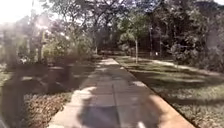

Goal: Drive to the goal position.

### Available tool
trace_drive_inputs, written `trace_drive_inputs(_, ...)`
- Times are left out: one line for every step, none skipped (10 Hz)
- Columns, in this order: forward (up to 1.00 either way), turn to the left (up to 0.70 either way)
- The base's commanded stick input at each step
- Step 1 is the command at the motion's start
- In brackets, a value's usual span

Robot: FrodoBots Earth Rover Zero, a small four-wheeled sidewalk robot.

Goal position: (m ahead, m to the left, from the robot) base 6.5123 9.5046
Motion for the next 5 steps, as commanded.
trace_drive_inputs(0.50, 0.00)
trace_drive_inputs(0.50, 0.00)
trace_drive_inputs(0.50, 0.00)
trace_drive_inputs(0.50, 0.00)
trace_drive_inputs(0.50, 0.00)
